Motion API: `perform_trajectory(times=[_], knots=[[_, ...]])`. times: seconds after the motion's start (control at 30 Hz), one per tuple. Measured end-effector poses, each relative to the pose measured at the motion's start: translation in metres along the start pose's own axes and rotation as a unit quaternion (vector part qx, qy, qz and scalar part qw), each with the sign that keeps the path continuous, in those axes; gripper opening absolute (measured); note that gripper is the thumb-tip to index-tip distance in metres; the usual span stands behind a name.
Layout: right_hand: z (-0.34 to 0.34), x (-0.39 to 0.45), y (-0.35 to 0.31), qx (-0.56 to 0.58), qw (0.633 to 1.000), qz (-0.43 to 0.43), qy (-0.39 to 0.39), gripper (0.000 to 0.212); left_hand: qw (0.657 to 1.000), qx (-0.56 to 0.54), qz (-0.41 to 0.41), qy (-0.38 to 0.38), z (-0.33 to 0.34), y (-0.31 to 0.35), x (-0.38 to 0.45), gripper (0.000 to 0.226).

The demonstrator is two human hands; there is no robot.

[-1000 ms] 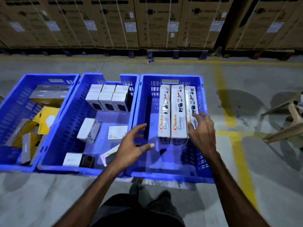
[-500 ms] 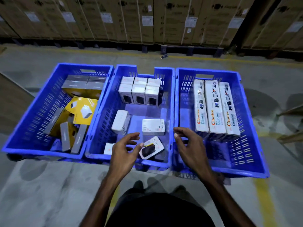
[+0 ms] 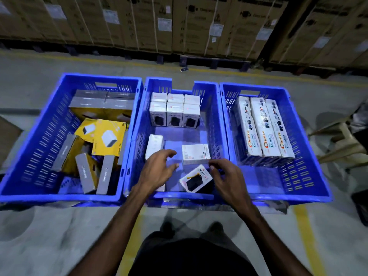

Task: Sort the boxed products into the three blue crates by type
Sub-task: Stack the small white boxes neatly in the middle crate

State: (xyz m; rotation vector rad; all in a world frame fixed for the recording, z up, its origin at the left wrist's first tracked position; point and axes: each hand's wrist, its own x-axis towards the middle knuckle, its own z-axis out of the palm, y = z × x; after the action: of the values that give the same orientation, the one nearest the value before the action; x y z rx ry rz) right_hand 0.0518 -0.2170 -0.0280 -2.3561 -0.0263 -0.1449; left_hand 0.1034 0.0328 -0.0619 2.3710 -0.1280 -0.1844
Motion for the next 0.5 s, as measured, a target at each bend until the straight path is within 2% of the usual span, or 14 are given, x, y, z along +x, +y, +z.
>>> perform_trajectory(times=[0.1,0.3,0.4,0.5], knots=[[0.003,-0.008,0.002,0.018,0.999,0.026,0.031,0.014,0.991,0.084,0.049,-0.089,0.027,0.008,0.054,0.069],[0.009,-0.013,-0.003,-0.006,0.999,0.033,0.032,0.011,0.946,0.258,0.087,-0.178,0.083,0.012,0.104,0.089],[0.005,-0.007,-0.002,0.013,0.998,0.051,0.016,0.011,0.956,0.227,0.063,-0.173,0.094,-0.007,0.106,0.097],[-0.001,0.001,0.001,0.056,0.995,0.086,0.017,0.012,0.980,0.078,0.016,-0.185,0.081,-0.016,0.109,0.091]])
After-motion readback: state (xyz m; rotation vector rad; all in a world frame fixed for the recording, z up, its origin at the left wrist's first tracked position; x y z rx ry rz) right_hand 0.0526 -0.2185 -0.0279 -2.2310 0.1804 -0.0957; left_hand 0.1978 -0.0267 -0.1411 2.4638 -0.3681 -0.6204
